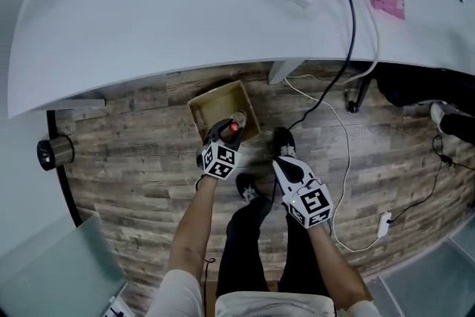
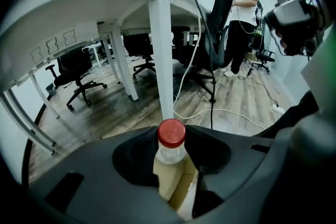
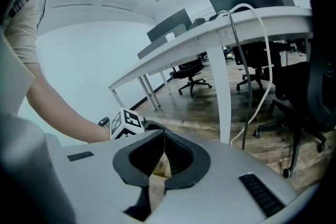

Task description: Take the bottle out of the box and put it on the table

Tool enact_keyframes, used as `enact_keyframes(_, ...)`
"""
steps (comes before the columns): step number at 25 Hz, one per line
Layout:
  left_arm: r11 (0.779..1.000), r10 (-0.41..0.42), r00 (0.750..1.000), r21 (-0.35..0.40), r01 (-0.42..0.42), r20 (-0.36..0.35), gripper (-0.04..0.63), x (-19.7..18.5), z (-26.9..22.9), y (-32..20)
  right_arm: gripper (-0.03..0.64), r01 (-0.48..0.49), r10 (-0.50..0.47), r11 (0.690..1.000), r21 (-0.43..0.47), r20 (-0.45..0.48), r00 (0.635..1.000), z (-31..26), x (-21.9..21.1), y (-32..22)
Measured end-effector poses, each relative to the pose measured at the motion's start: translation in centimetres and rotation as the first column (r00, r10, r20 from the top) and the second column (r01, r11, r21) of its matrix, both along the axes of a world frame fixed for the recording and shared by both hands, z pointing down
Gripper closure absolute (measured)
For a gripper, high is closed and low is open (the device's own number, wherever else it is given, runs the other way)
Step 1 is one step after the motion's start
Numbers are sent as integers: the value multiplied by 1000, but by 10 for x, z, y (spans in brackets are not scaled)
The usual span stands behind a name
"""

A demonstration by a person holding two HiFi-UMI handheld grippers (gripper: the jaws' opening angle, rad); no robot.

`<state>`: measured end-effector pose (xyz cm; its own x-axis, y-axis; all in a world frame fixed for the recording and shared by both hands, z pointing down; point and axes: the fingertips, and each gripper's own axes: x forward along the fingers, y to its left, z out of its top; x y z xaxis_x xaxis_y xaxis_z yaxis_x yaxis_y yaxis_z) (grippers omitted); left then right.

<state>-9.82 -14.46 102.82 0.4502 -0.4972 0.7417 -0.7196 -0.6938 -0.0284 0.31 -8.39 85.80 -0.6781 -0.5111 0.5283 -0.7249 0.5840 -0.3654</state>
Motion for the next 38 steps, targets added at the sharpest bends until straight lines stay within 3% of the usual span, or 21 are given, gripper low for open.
enact_keyframes(5,997,75,997,37,-73,-35,434,0,-92,1,577,39,-38,998,44,-18,999,-56,-17,-5)
enact_keyframes(13,989,130,988,82,-123,-84,434,5,-213,25,577,39,-37,997,66,-40,999,-119,-21,19)
enact_keyframes(21,992,90,987,102,-76,-136,434,9,-299,54,577,41,-38,999,31,-91,995,-149,-14,45)
enact_keyframes(29,983,62,971,184,-19,-230,434,11,-404,59,577,-64,64,997,30,4,998,-208,-11,31)
enact_keyframes(35,970,6,966,236,58,-260,434,-2,-459,33,577,-145,141,989,34,100,985,-252,-20,-11)
enact_keyframes(38,968,11,971,246,49,-240,434,-10,-475,17,577,-123,117,991,49,111,987,-271,-33,-29)
